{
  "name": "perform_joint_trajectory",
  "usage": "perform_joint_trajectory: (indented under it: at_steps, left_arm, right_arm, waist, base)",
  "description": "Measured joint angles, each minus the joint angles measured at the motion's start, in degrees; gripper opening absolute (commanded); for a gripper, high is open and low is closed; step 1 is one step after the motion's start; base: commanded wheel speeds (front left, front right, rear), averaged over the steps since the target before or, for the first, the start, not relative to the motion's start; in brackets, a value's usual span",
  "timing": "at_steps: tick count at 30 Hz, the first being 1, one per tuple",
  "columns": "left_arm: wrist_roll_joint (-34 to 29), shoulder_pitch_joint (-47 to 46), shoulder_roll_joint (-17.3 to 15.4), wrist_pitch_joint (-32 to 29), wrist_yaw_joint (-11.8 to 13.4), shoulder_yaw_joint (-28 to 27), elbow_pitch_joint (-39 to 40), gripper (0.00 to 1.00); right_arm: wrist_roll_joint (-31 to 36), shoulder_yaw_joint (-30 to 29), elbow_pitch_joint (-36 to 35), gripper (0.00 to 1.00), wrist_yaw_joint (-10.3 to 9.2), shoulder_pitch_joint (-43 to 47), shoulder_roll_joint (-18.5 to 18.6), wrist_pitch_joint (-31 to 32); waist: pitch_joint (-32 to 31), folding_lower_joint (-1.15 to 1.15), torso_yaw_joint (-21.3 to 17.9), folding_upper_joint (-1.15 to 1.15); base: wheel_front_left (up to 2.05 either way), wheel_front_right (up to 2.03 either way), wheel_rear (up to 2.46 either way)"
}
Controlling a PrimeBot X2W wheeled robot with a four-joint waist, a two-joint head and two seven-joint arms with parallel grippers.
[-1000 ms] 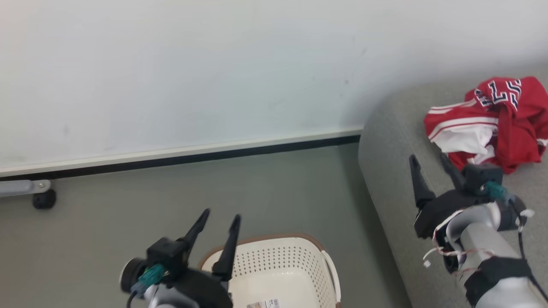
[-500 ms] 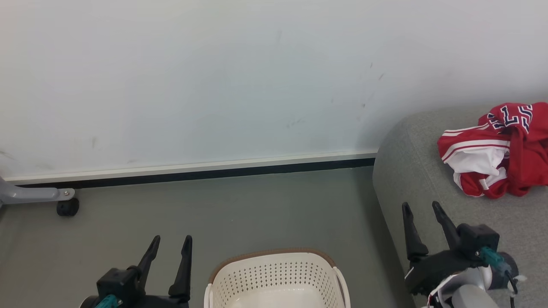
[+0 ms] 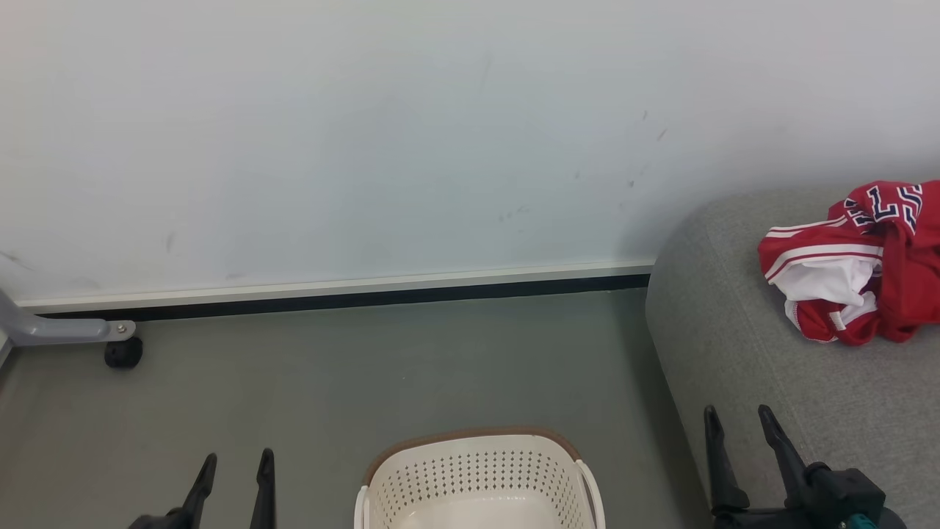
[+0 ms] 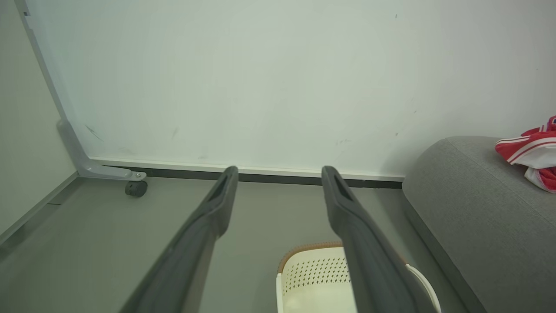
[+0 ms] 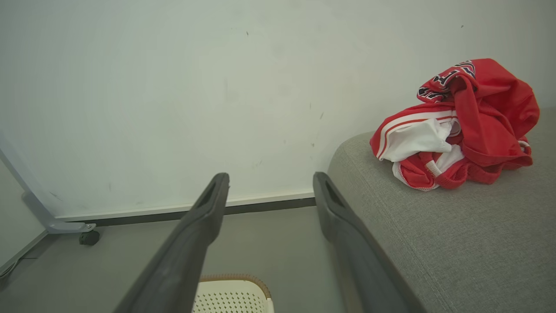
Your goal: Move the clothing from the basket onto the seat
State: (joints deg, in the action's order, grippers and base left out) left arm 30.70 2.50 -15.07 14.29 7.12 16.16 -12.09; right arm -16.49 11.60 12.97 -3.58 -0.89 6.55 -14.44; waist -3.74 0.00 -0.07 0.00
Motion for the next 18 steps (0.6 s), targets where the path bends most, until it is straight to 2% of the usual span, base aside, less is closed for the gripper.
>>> perform_joint_trajectory:
  at_steps: [6,18]
  left_arm:
    - [-3.18,2.66,0.67,0.0,0.0,-2.57,1.49,1.0]
    - [-7.15,5.01,2.18,0.01,0.0,-6.14,3.59,1.0]
  right_arm:
    - [0.0,-1.15,-5.04,1.0,-0.87,3.25,0.1,-0.11]
    - [0.08,-1.96,-10.4,1.0,-1.86,5.43,0.12,0.35]
  waist:
    - [0.22,0.0,0.51,0.0]
    - [0.91,0.0,1.56,0.0]
  base:
    - [0.0,0.0,0.0]
    - [0.0,0.0,0.0]
